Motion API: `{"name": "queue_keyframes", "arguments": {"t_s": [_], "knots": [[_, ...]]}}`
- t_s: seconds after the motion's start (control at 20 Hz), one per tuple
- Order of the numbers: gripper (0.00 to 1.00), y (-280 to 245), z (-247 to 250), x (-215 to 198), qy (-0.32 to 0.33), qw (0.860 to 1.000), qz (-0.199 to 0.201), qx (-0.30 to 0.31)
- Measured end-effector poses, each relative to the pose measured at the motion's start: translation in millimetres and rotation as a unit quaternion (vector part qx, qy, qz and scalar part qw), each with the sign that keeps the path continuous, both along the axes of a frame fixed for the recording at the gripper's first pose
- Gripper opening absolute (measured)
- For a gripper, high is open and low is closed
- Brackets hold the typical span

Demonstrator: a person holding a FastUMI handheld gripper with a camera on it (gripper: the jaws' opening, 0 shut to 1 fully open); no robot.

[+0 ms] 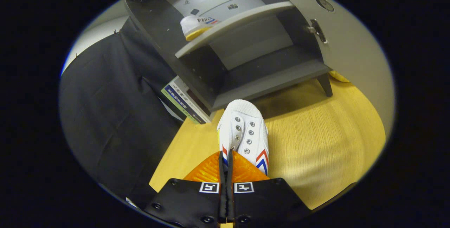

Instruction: Open the shoe cabinet door, grab the shoes and put them into the shoe cabinet, then close the shoe cabinet door.

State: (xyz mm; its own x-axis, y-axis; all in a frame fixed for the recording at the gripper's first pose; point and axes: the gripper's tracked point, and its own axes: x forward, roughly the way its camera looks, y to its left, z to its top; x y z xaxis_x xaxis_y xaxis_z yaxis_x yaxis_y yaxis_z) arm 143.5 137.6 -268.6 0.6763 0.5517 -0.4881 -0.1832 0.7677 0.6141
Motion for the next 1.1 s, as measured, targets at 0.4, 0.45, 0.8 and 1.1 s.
{"name": "queue_keyframes", "arguments": {"t_s": [0.4, 0.45, 0.8, 1.1], "knots": [[0.01, -39.3, 124.9, 66.1, -0.131, 0.989, -0.062, 0.015], [0.01, -45.7, 139.1, 77.1, -0.145, 0.987, -0.068, 0.011], [0.01, -62.5, 211.0, 162.2, -0.217, 0.970, -0.104, -0.020], [0.01, -69.1, 220.3, 247.2, -0.228, 0.960, -0.142, -0.074]]}}
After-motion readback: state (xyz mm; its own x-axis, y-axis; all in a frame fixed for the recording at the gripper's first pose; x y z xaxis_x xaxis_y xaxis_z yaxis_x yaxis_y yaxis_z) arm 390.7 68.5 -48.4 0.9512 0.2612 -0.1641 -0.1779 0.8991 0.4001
